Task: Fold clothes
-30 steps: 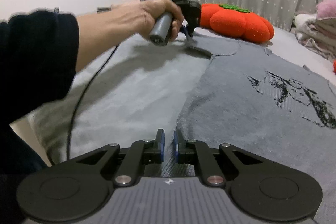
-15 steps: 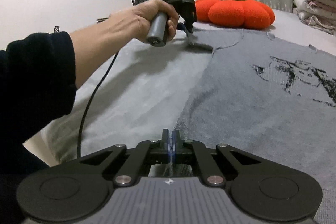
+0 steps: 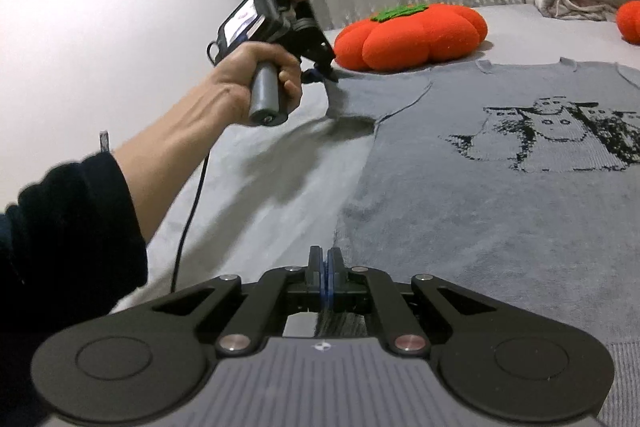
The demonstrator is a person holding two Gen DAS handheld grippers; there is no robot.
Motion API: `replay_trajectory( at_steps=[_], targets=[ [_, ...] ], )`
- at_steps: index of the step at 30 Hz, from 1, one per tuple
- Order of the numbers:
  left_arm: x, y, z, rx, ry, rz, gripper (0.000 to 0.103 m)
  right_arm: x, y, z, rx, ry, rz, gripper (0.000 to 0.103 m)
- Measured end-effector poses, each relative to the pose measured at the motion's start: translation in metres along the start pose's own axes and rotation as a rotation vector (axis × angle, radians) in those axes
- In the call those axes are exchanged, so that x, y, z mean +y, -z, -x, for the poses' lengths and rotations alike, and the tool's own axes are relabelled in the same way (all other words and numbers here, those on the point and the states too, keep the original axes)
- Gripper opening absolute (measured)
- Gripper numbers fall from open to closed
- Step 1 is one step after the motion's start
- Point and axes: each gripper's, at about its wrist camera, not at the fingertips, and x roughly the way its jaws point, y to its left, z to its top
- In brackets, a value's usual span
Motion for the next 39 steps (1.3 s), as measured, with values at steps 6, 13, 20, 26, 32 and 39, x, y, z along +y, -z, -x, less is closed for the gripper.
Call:
replay_trajectory(
  at_steps=[6,13,20,26,32,39],
  targets=[
    [-0.019,-0.005,0.012,-0.030,0.011,0.001,0.006,-0.014,-0.001,0.007,-0.023,-0.040,-0.090,0.004],
    [-0.053,-0.011,0.026,-0.072,0.039,0.001,0.006,-0.041,0.002,0.015,-0.025,-0.101,-0.220,0.004],
    [-0.102,-0.005,0.030,-0.095,0.058,-0.053,0.006,-0.062,0.006,0.029,-0.036,-0.154,-0.311,0.004],
    [-0.143,0.002,0.037,-0.136,0.098,-0.069,0.006,-0.082,0.012,0.038,-0.043,-0.173,-0.387,0.004],
    [-0.181,0.012,0.028,-0.130,0.099,-0.105,0.006,-0.098,0.015,0.042,-0.045,-0.189,-0.444,0.004],
    [-0.224,0.028,0.020,-0.125,0.093,-0.168,0.006,-0.117,0.024,0.043,-0.047,-0.184,-0.495,0.004]
  ],
)
